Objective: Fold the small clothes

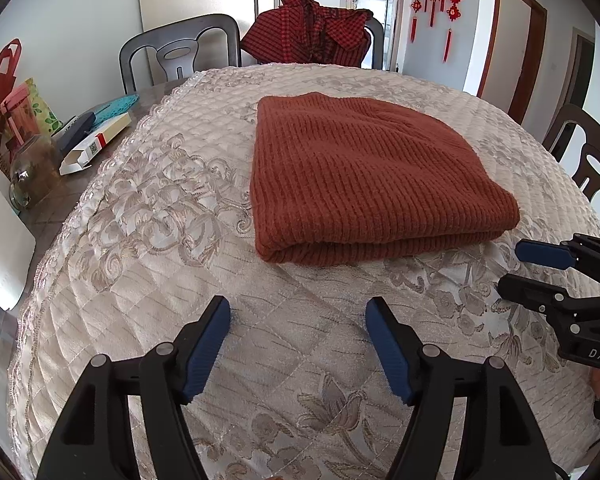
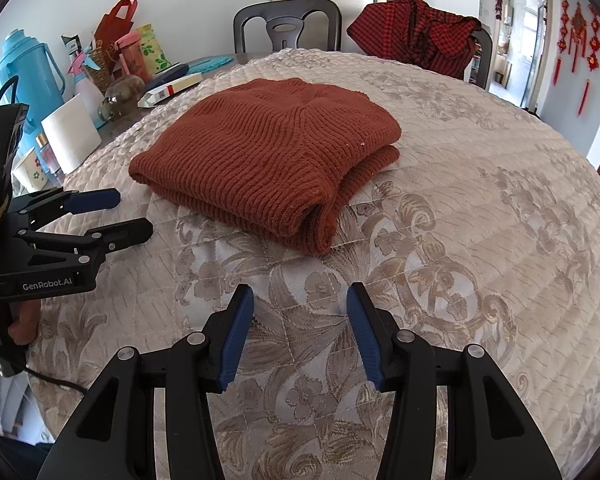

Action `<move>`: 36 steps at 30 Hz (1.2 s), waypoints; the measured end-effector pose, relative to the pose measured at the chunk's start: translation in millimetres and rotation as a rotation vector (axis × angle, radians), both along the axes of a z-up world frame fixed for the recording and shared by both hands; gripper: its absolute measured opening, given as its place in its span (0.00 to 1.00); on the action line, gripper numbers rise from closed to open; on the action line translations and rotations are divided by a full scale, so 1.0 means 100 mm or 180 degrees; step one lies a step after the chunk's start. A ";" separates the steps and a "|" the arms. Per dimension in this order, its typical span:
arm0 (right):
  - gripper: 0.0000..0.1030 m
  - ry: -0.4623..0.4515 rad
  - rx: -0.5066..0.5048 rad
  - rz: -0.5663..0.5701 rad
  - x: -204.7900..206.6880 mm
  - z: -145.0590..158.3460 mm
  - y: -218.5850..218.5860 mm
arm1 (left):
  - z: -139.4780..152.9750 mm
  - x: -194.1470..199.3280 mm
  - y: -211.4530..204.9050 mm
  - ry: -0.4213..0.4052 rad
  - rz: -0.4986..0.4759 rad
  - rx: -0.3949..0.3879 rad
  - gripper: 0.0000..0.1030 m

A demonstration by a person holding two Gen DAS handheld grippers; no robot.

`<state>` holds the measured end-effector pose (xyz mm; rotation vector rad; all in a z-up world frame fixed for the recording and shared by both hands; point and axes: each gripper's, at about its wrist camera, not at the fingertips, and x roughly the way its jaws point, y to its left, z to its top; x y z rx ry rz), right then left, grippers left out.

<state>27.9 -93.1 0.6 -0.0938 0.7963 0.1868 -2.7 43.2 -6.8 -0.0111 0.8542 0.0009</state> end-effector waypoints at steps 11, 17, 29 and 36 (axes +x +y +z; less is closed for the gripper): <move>0.48 0.0000 -0.0001 -0.0001 0.00 0.00 0.00 | 0.00 0.00 0.00 0.0003 0.0003 0.0001 0.72; 0.48 0.0000 0.0003 -0.0001 0.00 0.00 0.00 | 0.00 0.00 0.00 0.0004 0.0004 0.0001 0.72; 0.48 0.0000 0.0005 -0.0001 0.00 0.00 0.00 | -0.01 0.00 0.00 0.0004 0.0004 0.0005 0.72; 0.48 0.0000 0.0007 -0.0001 0.00 0.00 -0.01 | -0.01 0.01 0.00 0.0003 0.0002 0.0004 0.72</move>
